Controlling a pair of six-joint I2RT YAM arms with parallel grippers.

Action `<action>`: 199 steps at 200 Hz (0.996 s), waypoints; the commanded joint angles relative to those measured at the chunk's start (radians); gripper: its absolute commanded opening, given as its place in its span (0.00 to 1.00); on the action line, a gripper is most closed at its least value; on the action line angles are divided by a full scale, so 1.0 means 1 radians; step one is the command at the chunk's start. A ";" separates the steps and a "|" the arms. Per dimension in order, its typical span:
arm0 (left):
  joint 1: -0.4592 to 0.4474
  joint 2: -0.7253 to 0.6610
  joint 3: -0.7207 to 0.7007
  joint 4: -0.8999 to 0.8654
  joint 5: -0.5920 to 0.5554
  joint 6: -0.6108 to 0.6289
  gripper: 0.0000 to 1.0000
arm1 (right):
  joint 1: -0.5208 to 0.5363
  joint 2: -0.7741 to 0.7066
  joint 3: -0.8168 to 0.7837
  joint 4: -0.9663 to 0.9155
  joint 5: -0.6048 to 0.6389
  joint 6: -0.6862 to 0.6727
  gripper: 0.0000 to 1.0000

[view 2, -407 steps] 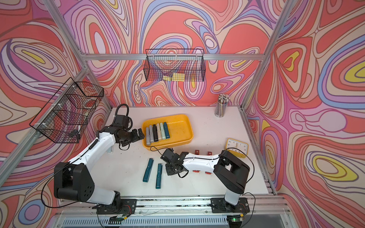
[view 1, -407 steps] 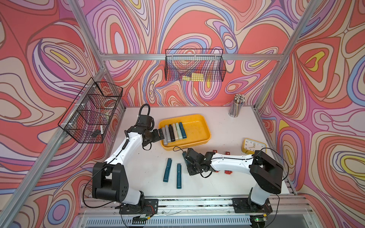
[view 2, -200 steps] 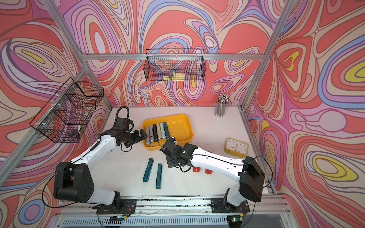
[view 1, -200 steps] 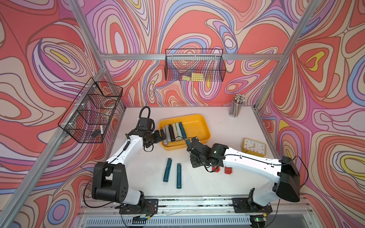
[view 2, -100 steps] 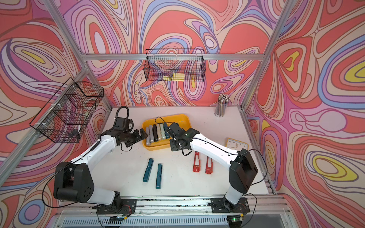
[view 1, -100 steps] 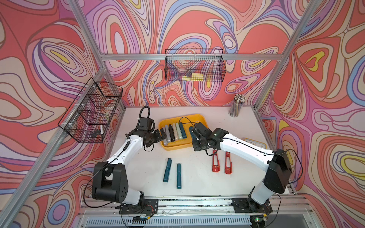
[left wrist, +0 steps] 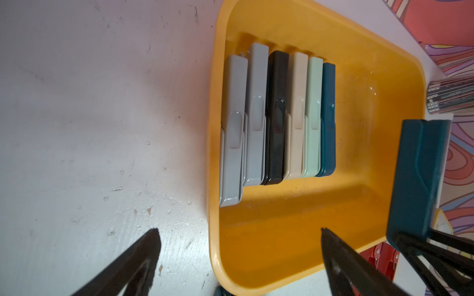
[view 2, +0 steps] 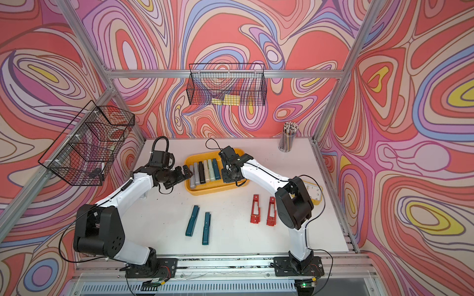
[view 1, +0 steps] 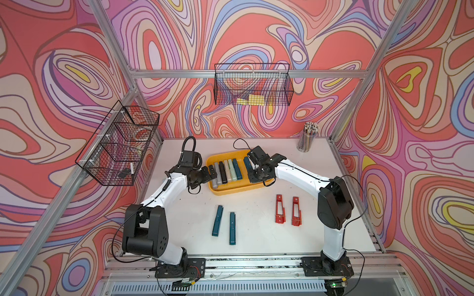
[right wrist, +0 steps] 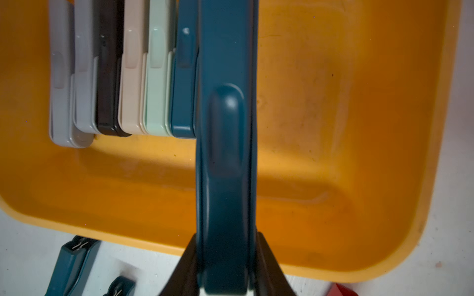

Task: Put the pruning pliers into the storage box
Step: Place the pruning pliers in the storage box.

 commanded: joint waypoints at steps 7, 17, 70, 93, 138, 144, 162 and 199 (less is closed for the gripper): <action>0.009 0.024 0.027 0.017 0.006 -0.009 0.99 | -0.025 0.028 0.036 0.059 -0.024 -0.030 0.00; 0.009 0.029 0.023 0.021 0.008 -0.011 0.99 | -0.031 0.039 0.036 0.074 -0.023 -0.038 0.00; 0.009 0.031 0.013 0.032 0.002 -0.018 0.99 | -0.046 0.094 0.035 0.161 -0.020 -0.074 0.00; 0.009 0.030 0.012 0.031 -0.002 -0.015 0.99 | -0.048 0.133 0.063 0.163 -0.023 -0.078 0.00; 0.009 0.035 0.002 0.039 0.009 -0.016 0.99 | -0.050 0.179 0.102 0.148 -0.035 -0.076 0.00; 0.009 0.033 -0.002 0.044 0.009 -0.018 0.99 | -0.049 0.184 0.107 0.142 -0.035 -0.073 0.00; 0.009 0.031 -0.013 0.058 0.009 -0.025 0.99 | -0.050 0.193 0.104 0.145 -0.031 -0.067 0.00; 0.009 0.035 -0.022 0.068 0.012 -0.028 0.99 | -0.049 0.231 0.126 0.143 -0.031 -0.047 0.00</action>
